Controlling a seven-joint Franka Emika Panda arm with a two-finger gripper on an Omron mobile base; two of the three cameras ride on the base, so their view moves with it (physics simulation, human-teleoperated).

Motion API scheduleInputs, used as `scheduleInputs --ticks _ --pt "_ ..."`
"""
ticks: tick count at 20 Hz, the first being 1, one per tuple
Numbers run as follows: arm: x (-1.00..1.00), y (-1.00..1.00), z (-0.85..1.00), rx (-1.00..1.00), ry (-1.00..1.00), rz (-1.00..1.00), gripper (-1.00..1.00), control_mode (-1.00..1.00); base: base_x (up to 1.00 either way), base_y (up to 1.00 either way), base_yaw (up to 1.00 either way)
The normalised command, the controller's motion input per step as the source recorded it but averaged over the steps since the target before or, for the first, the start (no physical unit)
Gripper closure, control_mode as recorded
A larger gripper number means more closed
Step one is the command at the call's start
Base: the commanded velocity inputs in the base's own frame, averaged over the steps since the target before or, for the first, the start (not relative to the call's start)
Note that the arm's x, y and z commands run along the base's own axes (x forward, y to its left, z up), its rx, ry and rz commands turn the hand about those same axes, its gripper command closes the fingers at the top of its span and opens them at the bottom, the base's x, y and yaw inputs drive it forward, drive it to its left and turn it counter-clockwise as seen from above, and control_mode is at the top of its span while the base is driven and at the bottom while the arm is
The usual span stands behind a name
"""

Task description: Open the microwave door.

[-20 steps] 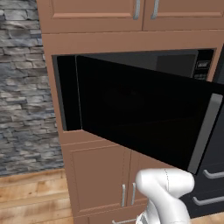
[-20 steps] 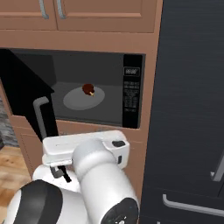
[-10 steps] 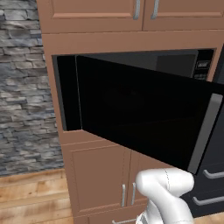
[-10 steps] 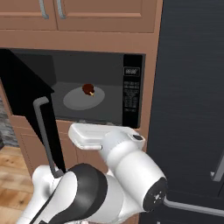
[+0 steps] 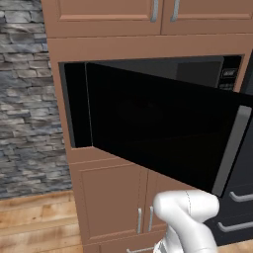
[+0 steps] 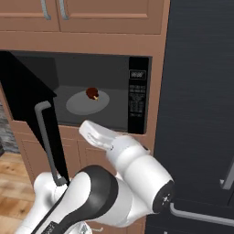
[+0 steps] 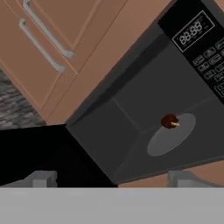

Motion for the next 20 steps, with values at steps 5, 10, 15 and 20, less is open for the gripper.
scheduleInputs --ticks 5,10,15,20 --pt "0.04 0.06 -0.32 0.04 0.27 0.0 -1.0 -1.0 0.0 0.0 0.0" --pt "0.34 0.0 -0.06 0.09 0.43 0.0 -1.0 -1.0 0.0 0.0 0.0" --pt "0.34 0.0 0.0 0.06 0.38 0.0 -1.0 -1.0 0.0 0.0 0.0" --pt "0.21 0.0 -0.2 0.0 0.23 0.0 -1.0 -1.0 0.0 0.0 0.0"
